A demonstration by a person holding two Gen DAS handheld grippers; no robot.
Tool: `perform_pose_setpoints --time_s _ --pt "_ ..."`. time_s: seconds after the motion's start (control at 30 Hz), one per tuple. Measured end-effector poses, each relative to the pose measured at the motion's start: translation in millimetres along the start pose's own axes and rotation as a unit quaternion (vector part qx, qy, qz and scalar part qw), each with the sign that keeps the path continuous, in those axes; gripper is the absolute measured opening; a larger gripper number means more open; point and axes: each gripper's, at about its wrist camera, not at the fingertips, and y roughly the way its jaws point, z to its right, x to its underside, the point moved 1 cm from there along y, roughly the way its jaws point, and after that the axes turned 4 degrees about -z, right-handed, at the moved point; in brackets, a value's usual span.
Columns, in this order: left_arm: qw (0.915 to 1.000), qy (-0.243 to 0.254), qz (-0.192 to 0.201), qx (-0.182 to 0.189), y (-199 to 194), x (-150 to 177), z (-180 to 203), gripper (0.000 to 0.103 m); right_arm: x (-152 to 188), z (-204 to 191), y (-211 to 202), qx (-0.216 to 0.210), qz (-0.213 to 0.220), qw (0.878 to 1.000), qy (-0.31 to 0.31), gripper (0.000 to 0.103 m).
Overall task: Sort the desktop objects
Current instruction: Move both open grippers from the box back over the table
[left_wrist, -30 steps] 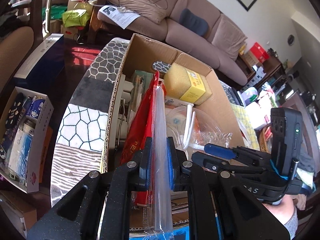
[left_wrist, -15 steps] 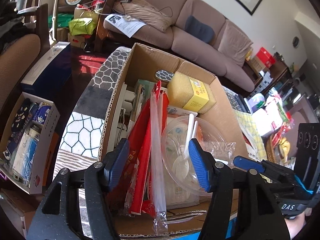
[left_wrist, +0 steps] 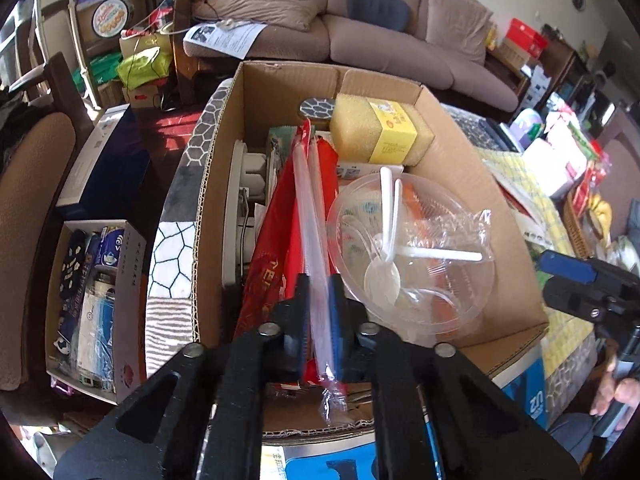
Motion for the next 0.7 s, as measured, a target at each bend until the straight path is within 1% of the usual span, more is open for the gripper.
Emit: perform_pose_setpoints --time_s 0.07,0.1,0.2,0.27,0.33,0.37,0.4,0.43,0.47,0.57,0.63,0.7 --pt "0.9997 0.012 -0.006 -0.020 10 1 2 0.001 4 2 -5 0.001 0.002 1.000 0.002 0.067" --pt "0.9997 0.008 -0.010 -0.020 14 2 1 0.001 5 4 -7 0.001 0.004 1.000 0.003 0.067" --pt "0.9997 -0.020 -0.009 -0.011 16 2 -6 0.001 10 13 -17 0.006 0.009 1.000 0.010 0.067" --pt "0.9994 -0.036 -0.003 0.005 10 4 -10 0.002 13 21 -26 0.007 0.015 1.000 0.018 0.067" --pt "0.9992 -0.037 0.010 0.014 -2 5 -8 0.010 16 30 -38 0.011 0.024 0.999 0.026 0.069" --pt "0.9991 -0.034 0.019 0.018 -9 6 -4 0.021 18 36 -45 0.016 0.030 0.999 0.031 0.071" --pt "0.9988 -0.032 0.027 0.025 -16 7 0 0.036 21 44 -52 0.024 0.034 0.999 0.036 0.077" --pt "0.9985 -0.029 0.033 0.034 -23 8 5 0.043 23 52 -59 0.033 0.036 0.998 0.040 0.079" --pt "0.9981 -0.025 0.037 0.042 -28 9 11 0.054 27 60 -65 0.044 0.037 0.997 0.045 0.081" --pt "0.9971 -0.007 0.043 0.063 -40 11 35 0.057 41 88 -81 0.079 0.033 0.994 0.062 0.081" --pt "0.9958 0.003 0.044 0.080 -45 12 53 0.065 53 108 -90 0.096 0.030 0.992 0.078 0.083" --pt "0.9943 0.012 0.046 0.095 -48 14 71 0.075 66 127 -99 0.108 0.027 0.989 0.095 0.084"
